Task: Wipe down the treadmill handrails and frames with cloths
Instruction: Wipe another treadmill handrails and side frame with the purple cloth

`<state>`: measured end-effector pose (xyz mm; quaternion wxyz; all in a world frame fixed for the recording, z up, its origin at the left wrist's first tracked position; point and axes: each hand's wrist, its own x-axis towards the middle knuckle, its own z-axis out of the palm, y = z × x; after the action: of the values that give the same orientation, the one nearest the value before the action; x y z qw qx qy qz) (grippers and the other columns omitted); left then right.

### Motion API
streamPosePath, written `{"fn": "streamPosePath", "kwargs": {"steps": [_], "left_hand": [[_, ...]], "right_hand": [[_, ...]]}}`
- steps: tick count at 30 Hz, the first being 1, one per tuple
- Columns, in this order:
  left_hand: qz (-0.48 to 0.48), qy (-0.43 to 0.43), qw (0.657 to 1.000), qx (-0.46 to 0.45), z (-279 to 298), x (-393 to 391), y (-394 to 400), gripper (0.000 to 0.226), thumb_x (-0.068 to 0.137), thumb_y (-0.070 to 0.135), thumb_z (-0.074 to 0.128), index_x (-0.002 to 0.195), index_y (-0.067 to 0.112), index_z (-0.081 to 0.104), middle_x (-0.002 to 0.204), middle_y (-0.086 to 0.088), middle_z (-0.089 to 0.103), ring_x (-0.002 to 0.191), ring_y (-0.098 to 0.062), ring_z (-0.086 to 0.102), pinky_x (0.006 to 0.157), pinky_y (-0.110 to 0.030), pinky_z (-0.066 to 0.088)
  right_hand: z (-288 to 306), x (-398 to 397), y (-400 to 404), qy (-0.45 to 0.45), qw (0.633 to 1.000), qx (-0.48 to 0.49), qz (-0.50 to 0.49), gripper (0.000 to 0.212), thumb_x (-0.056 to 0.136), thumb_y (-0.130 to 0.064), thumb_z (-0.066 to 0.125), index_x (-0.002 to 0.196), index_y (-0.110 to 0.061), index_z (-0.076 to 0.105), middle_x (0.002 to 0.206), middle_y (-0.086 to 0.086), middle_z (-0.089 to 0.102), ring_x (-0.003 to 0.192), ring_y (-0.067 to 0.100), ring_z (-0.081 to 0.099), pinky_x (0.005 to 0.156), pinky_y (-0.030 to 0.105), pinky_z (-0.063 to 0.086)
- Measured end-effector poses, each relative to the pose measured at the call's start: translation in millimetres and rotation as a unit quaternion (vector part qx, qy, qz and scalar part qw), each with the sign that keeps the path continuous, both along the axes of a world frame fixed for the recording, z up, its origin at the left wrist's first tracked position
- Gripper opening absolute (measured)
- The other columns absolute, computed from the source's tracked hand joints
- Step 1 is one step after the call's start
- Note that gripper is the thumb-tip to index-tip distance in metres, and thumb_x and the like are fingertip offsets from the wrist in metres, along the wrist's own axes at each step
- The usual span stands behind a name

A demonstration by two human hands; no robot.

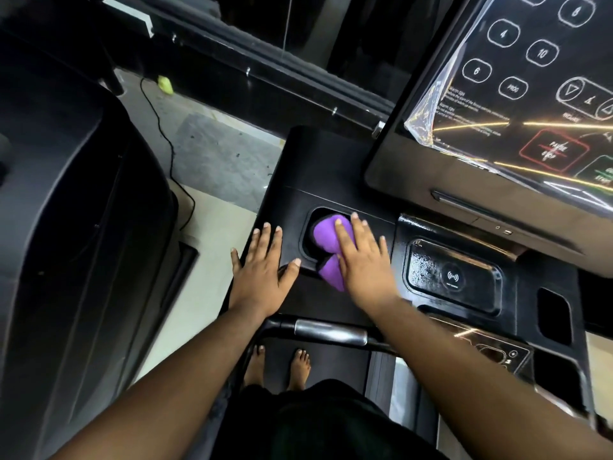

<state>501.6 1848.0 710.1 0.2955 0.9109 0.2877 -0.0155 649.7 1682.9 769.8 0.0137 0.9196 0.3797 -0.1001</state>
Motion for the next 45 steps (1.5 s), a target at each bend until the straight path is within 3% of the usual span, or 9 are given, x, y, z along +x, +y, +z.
{"fn": "streamPosePath", "kwargs": {"steps": [8,13,17,23,27,30,34,40,45], "left_hand": [[-0.001,0.002,1.000,0.000,-0.1,1.4,0.8,0.083,0.094,0.072,0.010,0.165,0.029,0.003,0.173,0.003,-0.007,0.159,-0.016,-0.007,0.125,-0.063,0.003],[-0.003,0.012,1.000,-0.001,3.1,0.7,-0.1,0.085,0.092,0.072,0.009,0.165,0.030,0.003,0.173,0.005,-0.007,0.159,-0.015,-0.008,0.125,-0.063,0.003],[0.002,0.014,1.000,-0.013,6.2,1.8,0.4,0.090,0.090,0.074,0.007,0.164,0.025,-0.007,0.173,0.005,-0.010,0.158,-0.012,-0.011,0.126,-0.060,0.001],[-0.003,0.013,1.000,-0.016,6.5,1.0,1.0,0.091,0.090,0.076,0.005,0.162,0.023,-0.016,0.172,0.005,-0.013,0.158,-0.012,-0.013,0.126,-0.059,0.001],[0.013,0.000,1.000,-0.025,5.4,0.5,1.3,0.094,0.089,0.076,0.006,0.162,0.022,-0.016,0.171,0.005,-0.016,0.158,-0.011,-0.012,0.127,-0.057,-0.002],[0.049,-0.045,0.997,-0.049,5.1,-2.6,1.7,0.094,0.090,0.074,0.007,0.163,0.019,-0.014,0.170,0.005,-0.020,0.157,-0.009,-0.013,0.127,-0.053,-0.004],[0.052,-0.054,0.996,-0.051,0.7,-3.1,2.5,0.092,0.091,0.075,0.009,0.164,0.022,-0.011,0.169,0.007,-0.020,0.155,-0.005,-0.015,0.126,-0.051,-0.007],[0.081,-0.119,0.988,-0.056,-2.3,-6.9,2.0,0.089,0.095,0.067,0.018,0.165,0.015,-0.002,0.172,0.003,-0.008,0.157,-0.007,-0.007,0.126,-0.053,-0.006],[0.141,-0.186,0.968,-0.093,-3.7,-31.0,-0.5,0.083,0.098,0.061,0.024,0.164,0.013,0.010,0.172,-0.002,0.004,0.156,-0.005,-0.001,0.127,-0.052,-0.002]], "right_hand": [[-1.7,3.7,-16.6,-0.066,0.997,0.000,-0.030,0.051,0.104,-0.044,0.048,0.148,-0.018,0.046,0.165,0.015,0.031,0.152,0.034,0.030,0.122,0.061,0.022],[-1.6,38.6,33.5,-0.009,0.997,0.021,-0.072,0.065,0.102,-0.049,0.047,0.160,-0.027,0.027,0.169,0.011,0.021,0.155,0.031,0.020,0.124,0.056,0.018],[-7.5,24.6,43.9,0.020,0.995,-0.019,0.093,0.068,0.104,-0.048,0.048,0.163,-0.028,0.021,0.171,0.003,0.018,0.158,0.024,0.013,0.127,0.046,0.015],[21.4,64.7,41.1,0.021,0.958,0.285,0.022,0.048,0.104,-0.019,0.055,0.151,-0.013,0.049,0.156,0.010,0.048,0.143,0.027,0.046,0.120,0.039,0.035],[0.3,32.2,84.4,0.073,0.992,0.077,0.066,0.068,0.105,-0.051,0.045,0.164,-0.031,0.018,0.173,0.003,0.010,0.159,0.026,0.005,0.126,0.059,0.005],[-18.3,12.1,82.6,0.095,0.986,0.015,0.139,0.072,0.103,-0.062,0.039,0.163,-0.039,0.009,0.173,-0.006,-0.004,0.159,0.022,-0.011,0.125,0.053,-0.014],[-2.2,61.5,69.1,0.069,0.957,-0.040,0.279,0.063,0.103,-0.064,0.030,0.161,-0.045,0.014,0.172,-0.012,0.008,0.159,0.015,0.002,0.124,0.054,-0.005],[-9.5,22.4,103.7,0.046,0.993,-0.016,0.106,0.066,0.104,-0.061,0.031,0.164,-0.035,0.016,0.173,-0.001,0.009,0.159,0.023,0.000,0.126,0.056,-0.001],[-0.4,-11.6,61.5,0.066,0.963,-0.009,0.260,0.056,0.104,-0.056,0.043,0.157,-0.039,0.037,0.166,-0.008,0.033,0.153,0.019,0.025,0.120,0.049,0.023]]}}
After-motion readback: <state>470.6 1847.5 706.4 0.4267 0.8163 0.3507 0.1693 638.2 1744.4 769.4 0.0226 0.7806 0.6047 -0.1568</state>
